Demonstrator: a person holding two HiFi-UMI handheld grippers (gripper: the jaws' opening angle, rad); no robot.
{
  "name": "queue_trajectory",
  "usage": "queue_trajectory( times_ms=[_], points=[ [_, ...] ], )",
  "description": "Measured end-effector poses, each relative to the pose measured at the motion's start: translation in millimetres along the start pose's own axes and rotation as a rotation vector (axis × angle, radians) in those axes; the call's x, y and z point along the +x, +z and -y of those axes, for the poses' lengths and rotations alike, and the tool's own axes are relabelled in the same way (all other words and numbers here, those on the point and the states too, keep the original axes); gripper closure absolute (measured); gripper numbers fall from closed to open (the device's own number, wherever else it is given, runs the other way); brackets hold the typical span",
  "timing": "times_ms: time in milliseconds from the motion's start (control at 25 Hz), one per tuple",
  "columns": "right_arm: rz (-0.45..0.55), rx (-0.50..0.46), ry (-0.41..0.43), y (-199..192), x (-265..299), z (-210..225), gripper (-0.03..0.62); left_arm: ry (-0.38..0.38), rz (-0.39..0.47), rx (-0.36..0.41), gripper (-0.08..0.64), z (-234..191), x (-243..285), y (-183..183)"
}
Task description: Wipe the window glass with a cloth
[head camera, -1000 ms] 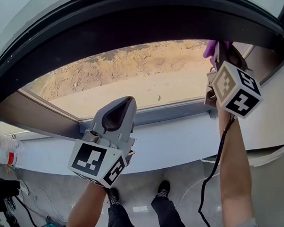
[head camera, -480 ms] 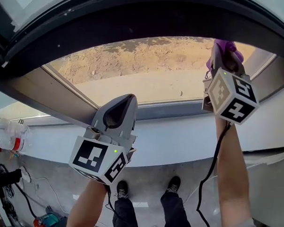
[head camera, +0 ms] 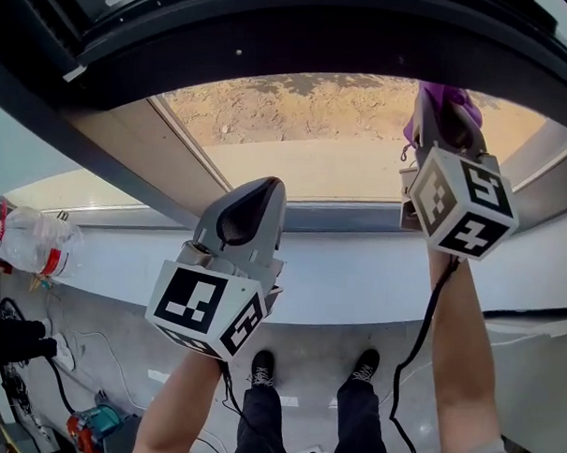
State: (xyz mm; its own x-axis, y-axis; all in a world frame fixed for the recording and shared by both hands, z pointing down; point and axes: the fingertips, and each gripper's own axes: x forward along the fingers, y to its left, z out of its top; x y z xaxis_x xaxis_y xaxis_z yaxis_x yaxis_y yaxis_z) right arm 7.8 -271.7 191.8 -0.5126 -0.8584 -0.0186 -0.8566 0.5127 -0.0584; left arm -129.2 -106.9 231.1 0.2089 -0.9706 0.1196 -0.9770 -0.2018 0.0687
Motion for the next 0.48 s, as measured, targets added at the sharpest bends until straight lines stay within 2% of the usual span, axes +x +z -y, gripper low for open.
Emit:
queue_trajectory(
  times_ms=[480],
  points=[
    [0.002,0.034,0.082,-6.3,20.4,-99.0,0.529,0.127,-0.075,-0.001,0.560,-82.3,-41.1,-15.3]
  ],
)
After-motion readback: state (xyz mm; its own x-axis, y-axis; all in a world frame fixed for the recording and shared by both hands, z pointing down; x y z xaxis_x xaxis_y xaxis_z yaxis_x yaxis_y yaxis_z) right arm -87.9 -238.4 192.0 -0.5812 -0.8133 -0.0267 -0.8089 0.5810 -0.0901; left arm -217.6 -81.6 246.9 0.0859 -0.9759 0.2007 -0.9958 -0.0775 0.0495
